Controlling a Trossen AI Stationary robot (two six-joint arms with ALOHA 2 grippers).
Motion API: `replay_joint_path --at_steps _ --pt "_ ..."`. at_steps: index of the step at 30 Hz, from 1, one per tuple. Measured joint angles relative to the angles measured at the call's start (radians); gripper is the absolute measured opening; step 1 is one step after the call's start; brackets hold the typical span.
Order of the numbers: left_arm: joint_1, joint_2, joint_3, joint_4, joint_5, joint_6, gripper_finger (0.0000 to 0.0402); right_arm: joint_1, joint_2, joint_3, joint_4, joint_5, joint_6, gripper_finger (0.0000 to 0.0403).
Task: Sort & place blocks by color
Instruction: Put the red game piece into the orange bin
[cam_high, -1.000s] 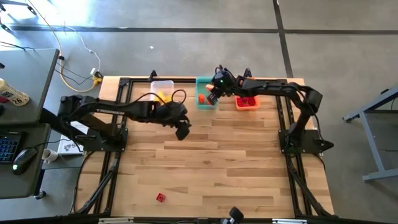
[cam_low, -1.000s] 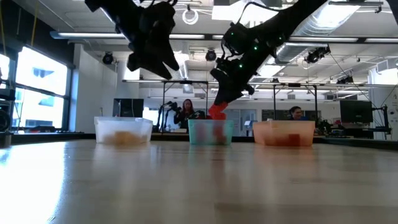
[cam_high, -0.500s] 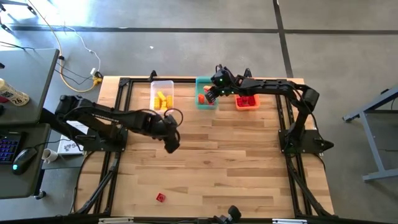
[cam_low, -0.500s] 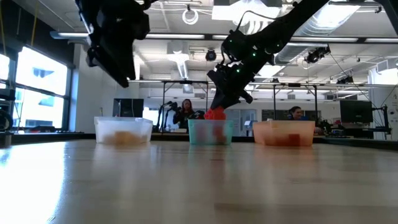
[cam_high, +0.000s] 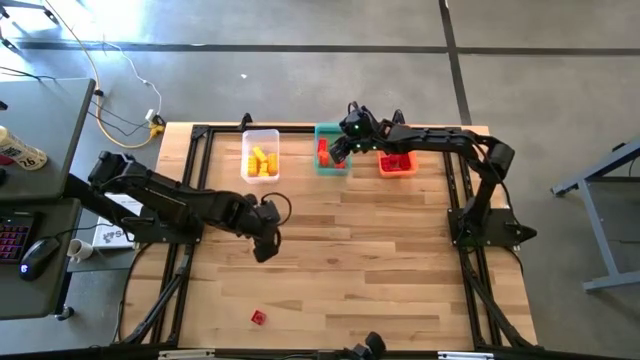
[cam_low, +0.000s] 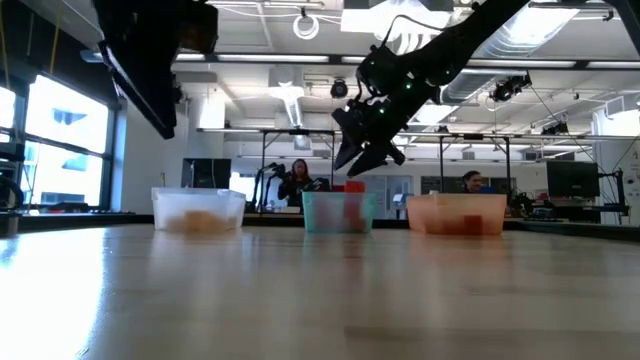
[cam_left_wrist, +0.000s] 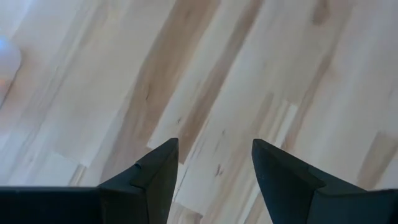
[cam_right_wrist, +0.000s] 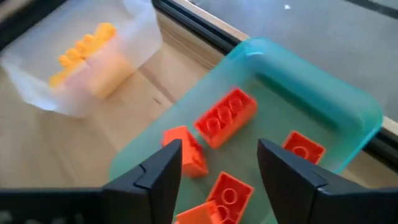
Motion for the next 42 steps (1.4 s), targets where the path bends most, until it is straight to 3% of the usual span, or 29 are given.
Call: replay_joint_path --at_steps 6,17,34,42 --pt "-0.053 0.000 0.000 0.000 0.008 0.093 0.0190 0.014 -0.058 0.000 -0.038 -0.057 0.075 0.0205" --pt "-0.174 0.000 0.000 0.014 0.035 0.271 0.0190 0.155 -0.166 0.000 -0.057 -0.025 0.183 0.0200" --pt "-0.406 0.021 0.000 0.096 0.036 0.168 0.0190 0.434 -0.175 0.000 -0.084 0.170 0.369 0.0200" --pt "-0.449 0.080 -0.001 0.114 0.115 0.129 0.0195 0.531 -0.175 0.000 -0.092 0.273 0.431 0.0200"
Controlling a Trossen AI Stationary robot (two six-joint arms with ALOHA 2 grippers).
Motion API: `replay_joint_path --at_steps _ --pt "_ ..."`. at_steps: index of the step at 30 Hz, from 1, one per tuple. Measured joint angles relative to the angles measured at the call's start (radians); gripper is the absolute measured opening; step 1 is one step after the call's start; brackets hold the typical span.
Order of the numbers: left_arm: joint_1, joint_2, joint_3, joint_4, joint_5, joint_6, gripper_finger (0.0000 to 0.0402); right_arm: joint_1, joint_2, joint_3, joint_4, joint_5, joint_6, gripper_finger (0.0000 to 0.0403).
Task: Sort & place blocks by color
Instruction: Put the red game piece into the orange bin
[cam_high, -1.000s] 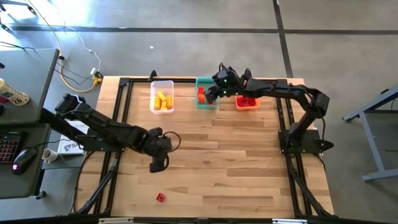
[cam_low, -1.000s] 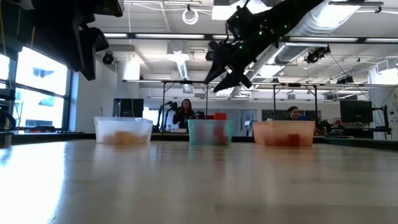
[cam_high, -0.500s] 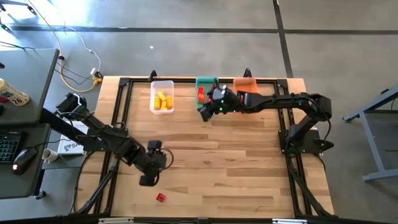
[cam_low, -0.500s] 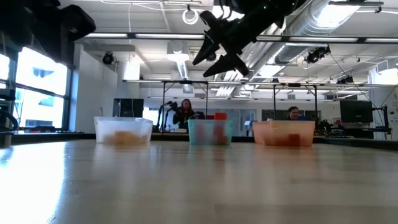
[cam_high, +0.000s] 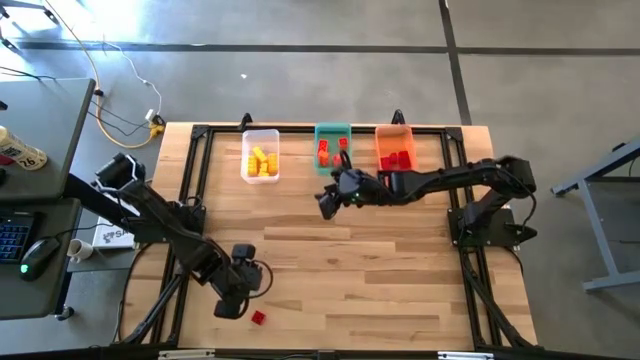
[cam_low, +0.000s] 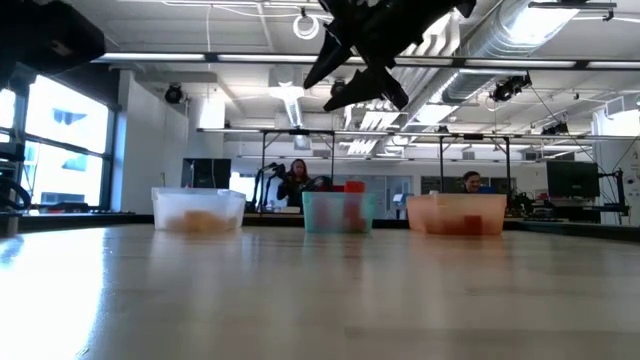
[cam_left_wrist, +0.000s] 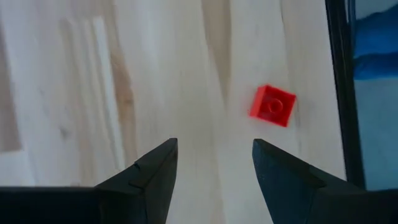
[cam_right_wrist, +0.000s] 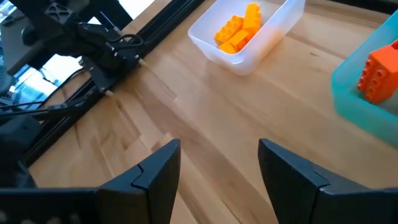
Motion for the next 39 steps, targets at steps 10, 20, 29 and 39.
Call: replay_joint_path --at_steps 10,20,29,39 --pt "-0.014 0.058 0.000 0.066 0.074 0.003 0.0213 0.060 0.000 0.000 -0.007 0.078 0.056 0.0200" --pt "-0.040 0.118 0.000 0.164 0.045 0.123 0.0213 0.067 0.000 0.000 -0.022 0.084 0.081 0.0200" --pt "-0.062 0.194 0.000 0.234 0.036 0.144 0.0213 0.067 0.001 0.000 -0.052 0.105 0.085 0.0200" --pt "-0.107 0.291 0.001 0.329 0.037 0.126 0.0213 0.067 0.001 0.000 -0.067 0.105 0.085 0.0200"
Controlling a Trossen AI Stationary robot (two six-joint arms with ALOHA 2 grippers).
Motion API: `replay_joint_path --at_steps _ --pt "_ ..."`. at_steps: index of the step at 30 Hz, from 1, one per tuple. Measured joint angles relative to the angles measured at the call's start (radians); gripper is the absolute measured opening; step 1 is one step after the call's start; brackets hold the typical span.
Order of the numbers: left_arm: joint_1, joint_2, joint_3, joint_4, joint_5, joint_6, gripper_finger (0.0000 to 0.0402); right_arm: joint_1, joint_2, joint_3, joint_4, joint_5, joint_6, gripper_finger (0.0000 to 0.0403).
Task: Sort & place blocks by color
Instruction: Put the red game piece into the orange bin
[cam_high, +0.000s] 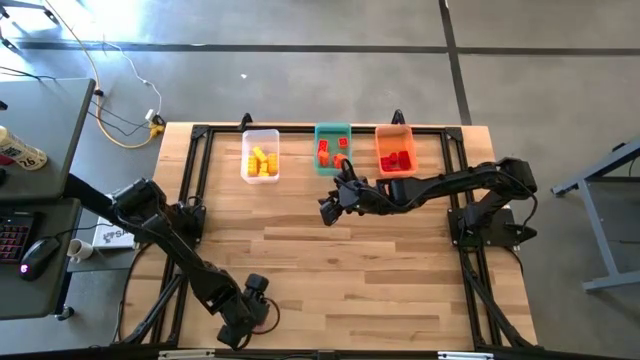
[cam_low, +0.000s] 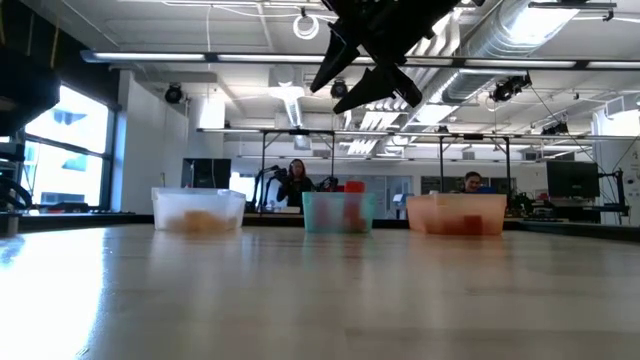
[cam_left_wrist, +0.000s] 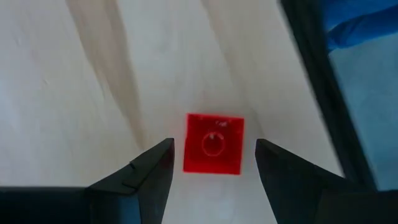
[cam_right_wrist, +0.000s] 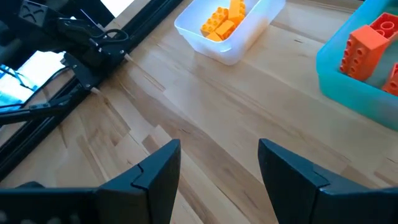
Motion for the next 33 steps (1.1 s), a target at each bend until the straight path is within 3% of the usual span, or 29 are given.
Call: replay_joint_path --at_steps 12,20,23,33 --pt "0.000 0.070 -0.001 0.036 -0.024 -0.037 0.0207 0.003 0.000 0.000 -0.020 -0.008 0.022 0.0200" --pt "0.002 0.071 0.000 0.055 -0.036 -0.040 0.0113 0.017 0.000 0.000 -0.028 -0.008 0.020 0.0200" --pt "0.007 0.071 0.000 0.063 -0.035 -0.035 0.0107 0.024 0.000 0.000 -0.021 -0.010 0.019 0.0200" --pt "0.098 0.011 -0.001 0.040 -0.063 -0.006 0.0107 0.040 0.000 0.000 0.010 -0.171 0.060 0.0200"
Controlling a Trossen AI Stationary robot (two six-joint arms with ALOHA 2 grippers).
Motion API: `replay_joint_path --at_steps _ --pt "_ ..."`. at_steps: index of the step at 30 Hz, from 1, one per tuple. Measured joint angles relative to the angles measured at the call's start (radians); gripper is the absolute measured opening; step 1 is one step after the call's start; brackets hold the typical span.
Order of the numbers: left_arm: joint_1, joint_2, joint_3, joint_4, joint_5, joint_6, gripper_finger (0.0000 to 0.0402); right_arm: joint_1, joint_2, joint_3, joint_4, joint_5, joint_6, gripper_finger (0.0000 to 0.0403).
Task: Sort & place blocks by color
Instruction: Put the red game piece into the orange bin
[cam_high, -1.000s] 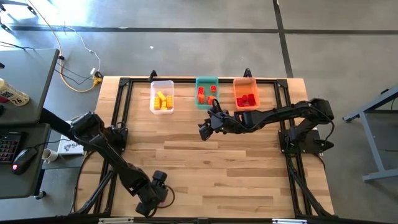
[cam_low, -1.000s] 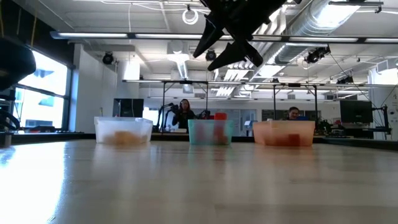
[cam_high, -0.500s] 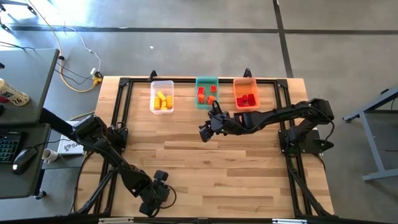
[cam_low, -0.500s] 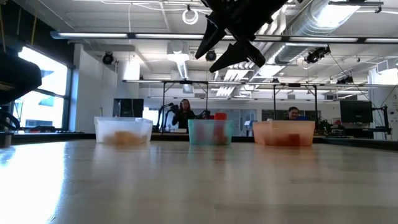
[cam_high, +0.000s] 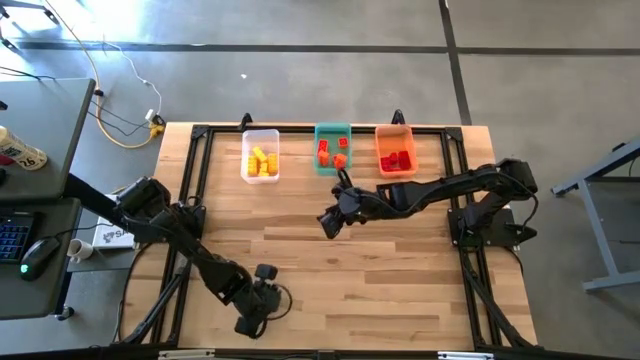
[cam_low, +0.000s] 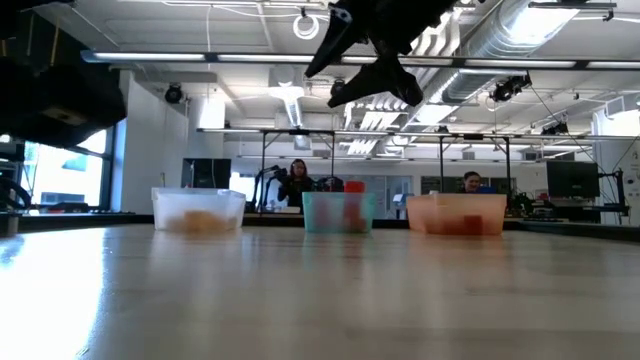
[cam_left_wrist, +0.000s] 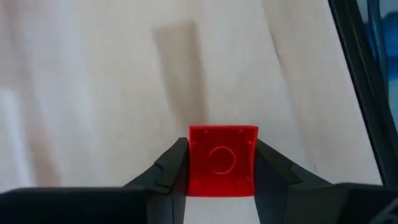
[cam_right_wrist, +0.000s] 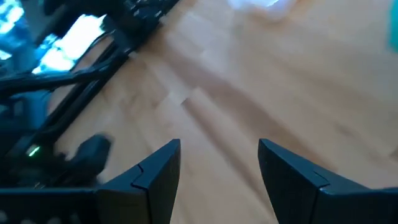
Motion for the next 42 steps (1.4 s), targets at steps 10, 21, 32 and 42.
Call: replay_joint_path --at_steps 10,21,32,42 --pt "0.169 -0.086 0.000 -0.020 -0.094 0.103 0.0107 0.010 0.000 0.000 0.111 -0.185 0.060 0.0200" --pt "0.357 -0.176 0.000 -0.027 -0.117 0.160 0.0107 0.040 0.000 0.000 0.119 -0.184 0.144 0.0200" --pt "0.499 -0.262 0.000 0.030 -0.006 0.207 0.0108 0.015 0.000 0.000 0.119 -0.213 -0.015 0.0200" --pt "0.609 -0.321 0.000 0.032 -0.001 0.290 0.0109 -0.067 0.000 0.000 0.124 -0.235 0.028 0.0200"
